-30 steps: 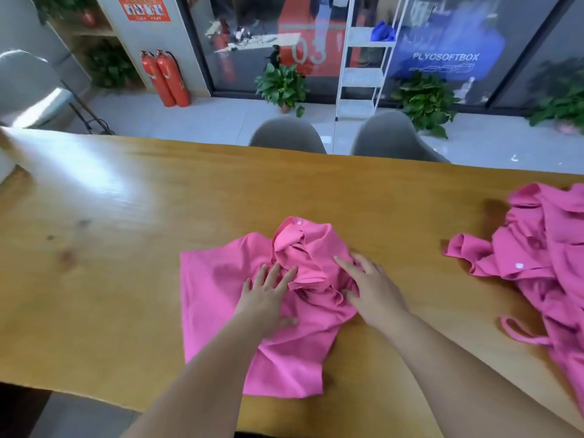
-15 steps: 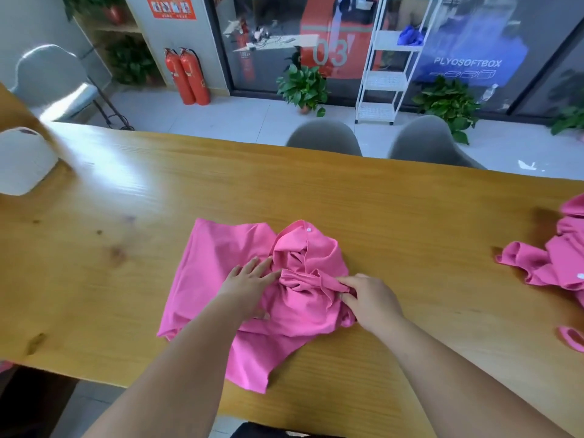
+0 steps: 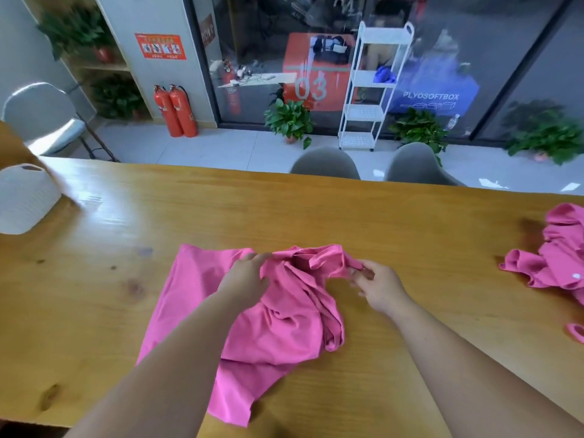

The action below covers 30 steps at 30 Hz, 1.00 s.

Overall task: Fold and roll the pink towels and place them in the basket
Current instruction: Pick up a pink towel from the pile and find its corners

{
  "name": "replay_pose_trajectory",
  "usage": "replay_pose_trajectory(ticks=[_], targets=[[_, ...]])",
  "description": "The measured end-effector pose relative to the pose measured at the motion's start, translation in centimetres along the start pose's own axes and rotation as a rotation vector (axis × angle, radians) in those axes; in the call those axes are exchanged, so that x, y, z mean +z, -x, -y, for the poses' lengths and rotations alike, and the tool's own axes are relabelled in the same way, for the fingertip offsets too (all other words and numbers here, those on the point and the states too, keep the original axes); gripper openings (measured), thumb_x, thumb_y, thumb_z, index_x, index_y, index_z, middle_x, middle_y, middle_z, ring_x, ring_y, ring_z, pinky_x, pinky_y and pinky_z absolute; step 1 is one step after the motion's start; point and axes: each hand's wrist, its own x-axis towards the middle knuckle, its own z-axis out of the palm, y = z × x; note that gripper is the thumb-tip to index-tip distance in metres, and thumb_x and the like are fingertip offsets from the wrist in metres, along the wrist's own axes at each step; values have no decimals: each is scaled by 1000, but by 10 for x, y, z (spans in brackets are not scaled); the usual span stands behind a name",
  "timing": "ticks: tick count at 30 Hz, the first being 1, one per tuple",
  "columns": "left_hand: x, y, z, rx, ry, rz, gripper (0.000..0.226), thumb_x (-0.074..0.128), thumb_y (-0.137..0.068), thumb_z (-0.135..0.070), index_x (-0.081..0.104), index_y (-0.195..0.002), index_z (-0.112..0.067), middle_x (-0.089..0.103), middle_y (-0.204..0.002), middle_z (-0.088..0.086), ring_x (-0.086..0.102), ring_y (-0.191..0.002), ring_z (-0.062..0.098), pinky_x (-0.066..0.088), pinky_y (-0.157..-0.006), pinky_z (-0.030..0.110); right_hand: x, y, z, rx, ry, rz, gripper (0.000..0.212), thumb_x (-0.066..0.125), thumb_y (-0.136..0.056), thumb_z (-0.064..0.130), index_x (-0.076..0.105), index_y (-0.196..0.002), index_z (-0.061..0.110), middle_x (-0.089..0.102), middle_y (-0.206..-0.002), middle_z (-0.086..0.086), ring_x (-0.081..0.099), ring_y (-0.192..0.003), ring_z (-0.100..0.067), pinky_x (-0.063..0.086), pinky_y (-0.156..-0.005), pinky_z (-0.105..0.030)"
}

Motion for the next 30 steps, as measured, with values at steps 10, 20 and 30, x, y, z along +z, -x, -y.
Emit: replay_pose_trajectory(ticks=[10, 20, 30], targets=[[22, -40, -57, 151, 110, 20, 55, 57, -96, -12, 58, -148, -31, 58, -138, 1, 65, -117, 32, 53, -97, 42, -56, -25, 23, 25, -198, -220, 15, 68, -103, 16, 73, -117, 13, 79, -102, -8, 79, -85, -16, 62, -75, -33], [6, -109, -89, 171, 24, -356, 68, 51, -83, 7, 58, -145, -22, 51, -142, -7, 61, -110, 30, 56, -83, 44, -147, -131, 22, 21, -67, -507, 8, 65, -102, 34, 69, -108, 39, 75, -93, 0, 75, -83, -28, 62, -81, -59], [78, -114, -110, 229, -278, -42, 71, 58, -96, -25, 35, -163, -25, 23, -173, 5, 21, -159, 34, 20, -128, 52, -53, -106, -35, -2, 682, -84, 72, 68, -91, 63, 45, -154, 38, 38, -149, -2, 40, -137, -27, 45, -109, -40]])
